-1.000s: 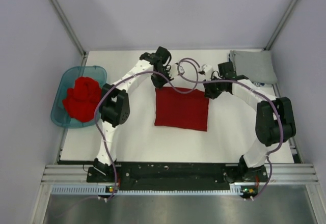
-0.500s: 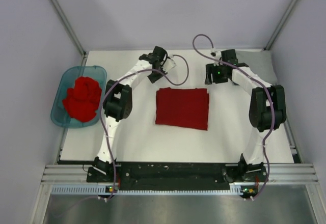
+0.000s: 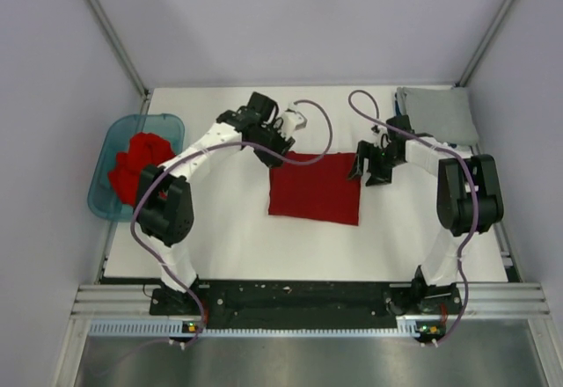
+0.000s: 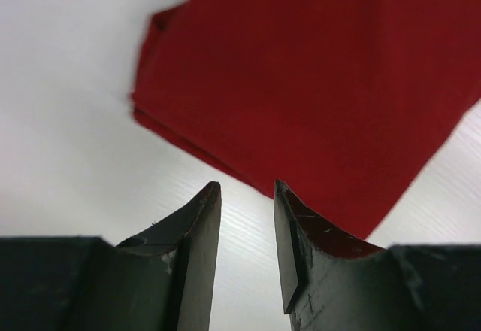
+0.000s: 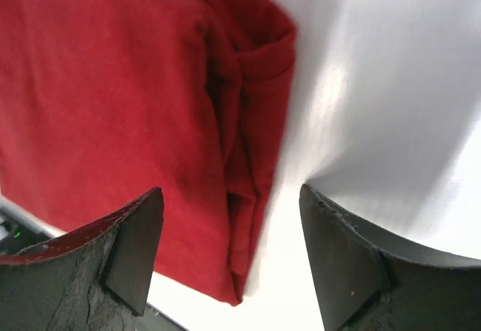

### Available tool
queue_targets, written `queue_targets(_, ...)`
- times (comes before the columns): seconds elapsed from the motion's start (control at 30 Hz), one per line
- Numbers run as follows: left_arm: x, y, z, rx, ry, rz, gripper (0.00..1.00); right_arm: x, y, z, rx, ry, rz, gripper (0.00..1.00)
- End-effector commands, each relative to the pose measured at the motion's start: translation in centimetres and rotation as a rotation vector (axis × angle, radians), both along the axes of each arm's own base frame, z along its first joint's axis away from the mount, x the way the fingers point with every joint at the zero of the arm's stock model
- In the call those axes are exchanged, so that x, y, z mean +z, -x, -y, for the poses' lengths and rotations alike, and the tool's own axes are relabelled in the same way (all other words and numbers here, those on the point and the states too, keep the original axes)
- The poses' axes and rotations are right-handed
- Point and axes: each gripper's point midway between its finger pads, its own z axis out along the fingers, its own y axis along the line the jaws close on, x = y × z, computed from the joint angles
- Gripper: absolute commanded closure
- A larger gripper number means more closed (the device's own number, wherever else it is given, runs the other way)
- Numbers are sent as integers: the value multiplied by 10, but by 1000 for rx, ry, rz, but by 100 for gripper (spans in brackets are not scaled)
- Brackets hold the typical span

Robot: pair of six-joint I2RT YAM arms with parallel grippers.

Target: Fold and stack the t-shirts

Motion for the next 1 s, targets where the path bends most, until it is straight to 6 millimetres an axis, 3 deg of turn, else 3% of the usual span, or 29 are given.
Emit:
queue_targets(0.0,-55,54,18,-59,10,-186,61,-6,13,-8,13,-57,-25,28)
queue_targets(0.17,-100,55,6,-37,-104,-248,62,-19,16,-17,-3,-112,-49,28)
queue_targets(0.37,-122,54,-3,-25,-163,-255,62,-31,16,-28,26,-186,-56,29)
queue_targets(0.5,-132,55,-7,-22,-186,-271,62,-25,8,-43,34,-301,-30,36)
queue_targets(0.53,-133,54,-8,-20,-187,-272,62,-22,7,-47,37,-327,-26,39)
queue_targets(0.63,-135,55,-9,-23,-194,-274,62,-16,0,-52,38,-363,-12,75)
queue_targets(0.73,-132,52,-13,-17,-198,-262,62,-9,-6,-51,33,-352,17,100)
queue_targets(0.83,-113,38,-17,-15,-167,-211,62,-2,-10,-49,38,-336,28,100)
queue_targets(0.97,-55,12,-21,-18,-81,-64,55,6,-12,-34,64,-213,38,100)
